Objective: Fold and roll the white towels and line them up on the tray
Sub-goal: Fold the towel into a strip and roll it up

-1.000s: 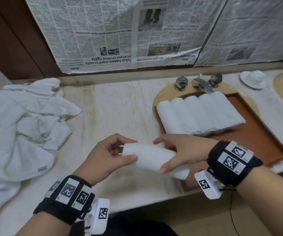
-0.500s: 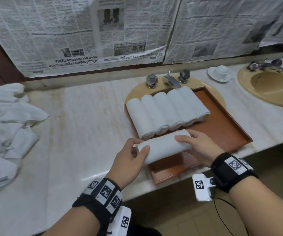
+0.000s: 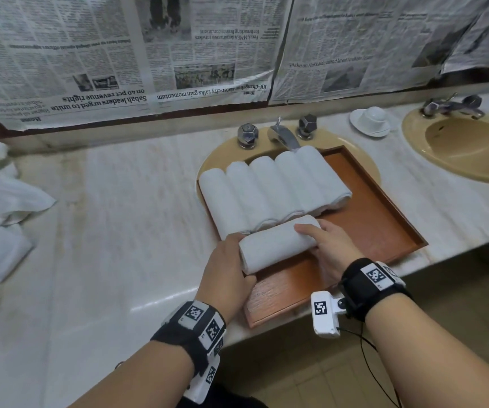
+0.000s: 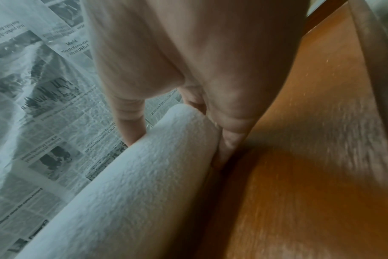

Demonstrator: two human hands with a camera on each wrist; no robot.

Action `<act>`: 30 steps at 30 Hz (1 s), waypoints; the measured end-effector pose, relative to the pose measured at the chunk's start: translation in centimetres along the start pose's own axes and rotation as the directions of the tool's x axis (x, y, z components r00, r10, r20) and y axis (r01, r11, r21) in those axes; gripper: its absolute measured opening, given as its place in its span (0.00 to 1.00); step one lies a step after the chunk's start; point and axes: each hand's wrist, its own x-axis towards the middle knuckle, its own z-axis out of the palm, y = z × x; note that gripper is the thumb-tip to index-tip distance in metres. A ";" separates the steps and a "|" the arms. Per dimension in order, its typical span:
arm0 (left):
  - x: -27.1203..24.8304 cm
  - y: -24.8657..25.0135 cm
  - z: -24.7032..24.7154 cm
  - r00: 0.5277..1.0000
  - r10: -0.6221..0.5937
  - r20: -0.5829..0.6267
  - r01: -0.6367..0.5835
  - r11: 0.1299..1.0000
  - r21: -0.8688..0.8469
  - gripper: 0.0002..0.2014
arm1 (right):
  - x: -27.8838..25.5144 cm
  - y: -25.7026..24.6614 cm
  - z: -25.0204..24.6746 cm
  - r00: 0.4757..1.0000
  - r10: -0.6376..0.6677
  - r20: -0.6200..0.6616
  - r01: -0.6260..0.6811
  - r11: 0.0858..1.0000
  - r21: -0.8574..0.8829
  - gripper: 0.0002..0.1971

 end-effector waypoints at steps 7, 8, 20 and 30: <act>0.6 -1.1 0.3 0.999 0.022 -0.036 -0.018 0.994 0.112 0.36 | 0.6 1.1 0.3 0.996 -0.056 -0.062 0.050 0.993 -0.106 0.27; 0.6 -1.2 0.4 0.998 0.036 -0.041 -0.030 0.987 0.158 0.35 | 0.5 1.1 0.3 0.996 -0.063 -0.065 0.054 0.990 -0.131 0.25; 0.3 -1.8 0.1 0.992 -0.019 -0.122 0.041 0.982 0.184 0.42 | -0.1 2.0 0.4 0.981 -0.188 -0.050 0.144 0.873 -0.465 0.30; -0.7 -3.1 -3.5 0.994 -0.098 0.045 0.102 0.992 -0.075 0.42 | -2.0 0.8 2.4 0.964 -0.256 -0.066 0.173 0.801 -0.573 0.33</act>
